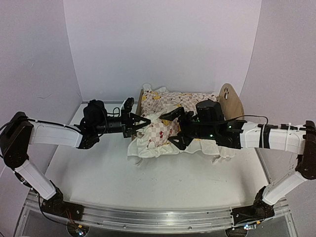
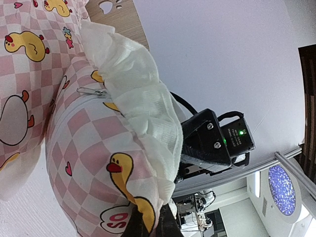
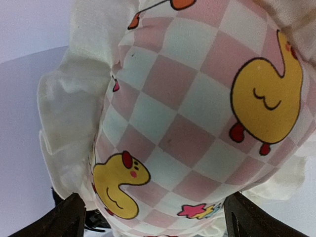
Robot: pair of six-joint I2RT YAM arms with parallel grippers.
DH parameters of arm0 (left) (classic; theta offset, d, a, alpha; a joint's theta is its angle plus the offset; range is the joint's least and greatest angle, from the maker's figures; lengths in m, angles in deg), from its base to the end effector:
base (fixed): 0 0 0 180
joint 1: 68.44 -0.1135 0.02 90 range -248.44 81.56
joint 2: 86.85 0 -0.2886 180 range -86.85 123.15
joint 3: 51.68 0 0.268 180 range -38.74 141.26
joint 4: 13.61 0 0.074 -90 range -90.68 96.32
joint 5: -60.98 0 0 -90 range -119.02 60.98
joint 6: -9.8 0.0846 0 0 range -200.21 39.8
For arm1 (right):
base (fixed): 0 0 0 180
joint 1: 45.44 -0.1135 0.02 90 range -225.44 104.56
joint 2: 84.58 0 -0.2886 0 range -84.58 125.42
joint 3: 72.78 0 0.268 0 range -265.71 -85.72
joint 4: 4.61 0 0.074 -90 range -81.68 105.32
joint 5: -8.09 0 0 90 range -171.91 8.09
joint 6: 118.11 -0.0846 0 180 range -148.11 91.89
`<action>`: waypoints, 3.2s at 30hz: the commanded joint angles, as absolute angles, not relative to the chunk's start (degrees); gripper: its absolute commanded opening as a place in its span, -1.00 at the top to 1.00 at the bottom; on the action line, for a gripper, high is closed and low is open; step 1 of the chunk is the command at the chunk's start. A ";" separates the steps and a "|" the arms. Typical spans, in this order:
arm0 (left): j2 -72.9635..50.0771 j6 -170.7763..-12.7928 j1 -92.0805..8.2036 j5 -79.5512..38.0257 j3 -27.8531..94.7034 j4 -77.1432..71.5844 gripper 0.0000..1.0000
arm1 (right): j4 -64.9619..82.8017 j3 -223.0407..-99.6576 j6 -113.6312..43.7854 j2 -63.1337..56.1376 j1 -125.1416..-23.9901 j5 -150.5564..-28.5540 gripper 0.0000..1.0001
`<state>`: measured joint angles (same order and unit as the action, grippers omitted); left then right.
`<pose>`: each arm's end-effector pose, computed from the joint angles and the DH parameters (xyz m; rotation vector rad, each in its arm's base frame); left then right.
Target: Set up the pet bed
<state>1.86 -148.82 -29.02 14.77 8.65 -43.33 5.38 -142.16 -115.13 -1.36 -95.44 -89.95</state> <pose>0.2597 -0.2893 0.2778 0.2677 1.9640 -1.9513 0.2419 0.3067 0.2722 0.6600 2.3186 1.5219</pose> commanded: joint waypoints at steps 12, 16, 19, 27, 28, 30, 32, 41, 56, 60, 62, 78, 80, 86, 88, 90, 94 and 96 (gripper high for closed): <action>-3.24 -153.12 -27.11 17.68 3.97 -56.43 1.00 | -7.00 -143.23 -131.69 2.92 -101.26 -70.41 0.16; -4.85 -152.23 -26.65 19.10 3.12 -56.86 1.00 | -2.74 -143.73 -129.21 -0.08 -103.22 -68.01 0.74; -6.44 -150.75 -26.55 21.41 2.92 -56.85 1.00 | 3.81 -144.38 -126.67 -4.00 -105.63 -65.98 0.90; -8.07 -141.70 -27.54 24.85 1.40 -54.38 0.18 | 30.11 -156.70 -100.48 -13.16 -111.41 -55.13 1.00; -8.02 -140.35 -27.99 24.59 1.49 -53.05 0.14 | 32.65 -158.01 -93.36 -13.78 -110.92 -53.39 0.97; -8.47 -136.86 -28.90 23.12 1.78 -48.81 0.11 | 39.79 -161.74 -74.34 -14.14 -106.42 -53.64 0.92; -10.41 -132.07 -29.31 20.69 2.47 -42.80 0.10 | 46.19 -166.08 -60.01 -13.55 -100.81 -54.79 0.96; -19.04 -119.74 -29.33 12.16 4.68 -24.39 0.11 | 66.30 -189.05 -32.97 4.99 -81.72 -57.89 1.00; -20.41 -119.22 -29.24 10.00 5.20 -20.48 0.12 | 87.70 -221.42 -29.29 40.95 -64.57 -64.79 1.00; -19.85 -119.31 -29.29 9.83 5.27 -20.28 0.12 | 86.92 -224.30 -30.02 45.34 -62.58 -67.43 1.00; -19.50 -119.46 -29.30 10.05 5.56 -20.35 0.13 | 88.00 -225.97 -31.27 47.86 -61.20 -67.90 1.00; -22.52 -119.18 -29.28 8.82 5.11 -19.63 0.12 | 89.13 -227.85 -29.54 41.00 -62.40 -75.12 -0.50; -23.48 -117.88 -29.31 7.26 5.08 -18.82 0.10 | 88.34 -223.88 -31.11 34.79 -62.91 -73.38 -0.73; -26.72 -106.96 -31.42 -8.40 10.79 0.97 -0.10 | 81.22 -209.95 -35.09 16.85 -62.85 -74.67 -0.97; -29.61 -103.97 -34.44 -15.72 12.91 7.14 -0.24 | 72.95 -200.50 -36.01 7.67 -62.87 -78.25 -0.97; -34.88 -101.54 -38.75 -23.13 14.42 11.44 -0.52 | 61.69 -187.38 -37.56 -3.85 -62.88 -79.56 -0.97; -41.73 -95.94 -43.22 -40.12 19.58 16.86 -0.71 | 45.74 -167.30 -40.04 -26.88 -62.89 -72.95 -0.97; -43.58 -93.82 -43.27 -43.39 22.17 17.77 -0.77 | 42.79 -162.16 -39.91 -34.29 -62.91 -71.87 -0.97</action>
<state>-38.56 -101.70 -42.50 -27.13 14.73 13.02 59.09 -171.45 -37.28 -22.82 -63.00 -75.54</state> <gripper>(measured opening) 0.857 0.983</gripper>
